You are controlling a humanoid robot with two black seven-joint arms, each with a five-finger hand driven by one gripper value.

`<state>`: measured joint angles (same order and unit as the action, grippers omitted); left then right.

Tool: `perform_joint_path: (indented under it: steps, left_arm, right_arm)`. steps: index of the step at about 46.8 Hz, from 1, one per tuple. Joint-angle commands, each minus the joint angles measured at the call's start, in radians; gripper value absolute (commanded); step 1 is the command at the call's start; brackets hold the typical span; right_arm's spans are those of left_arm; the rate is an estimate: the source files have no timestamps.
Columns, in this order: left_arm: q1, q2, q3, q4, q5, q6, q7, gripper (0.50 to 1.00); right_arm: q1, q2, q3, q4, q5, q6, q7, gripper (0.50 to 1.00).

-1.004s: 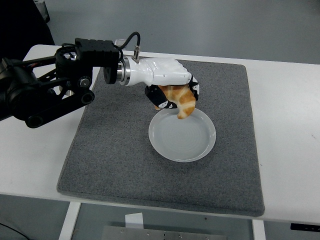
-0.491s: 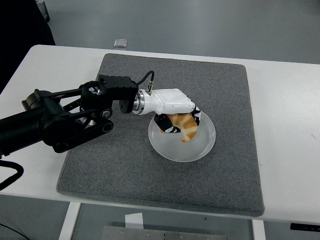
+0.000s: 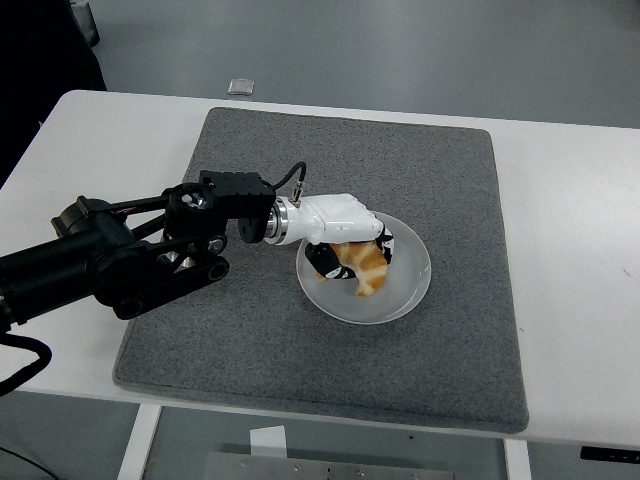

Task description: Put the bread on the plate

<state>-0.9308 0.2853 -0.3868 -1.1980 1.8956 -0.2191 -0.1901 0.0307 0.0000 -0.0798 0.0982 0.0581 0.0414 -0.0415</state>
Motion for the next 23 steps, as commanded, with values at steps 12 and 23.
perform_joint_path:
  steps: [12, 23]
  left_arm:
    - [0.013, 0.002, -0.001, 0.0, -0.016, 0.013, -0.002, 0.5]
    - [0.033, 0.003, -0.001, 0.0, -0.018, 0.052, -0.002, 0.831]
  right_arm:
    - [0.0, 0.0, 0.0, 0.0, 0.0, 0.0, 0.0, 0.952]
    - [0.0, 0.0, 0.0, 0.0, 0.0, 0.0, 0.0, 0.952]
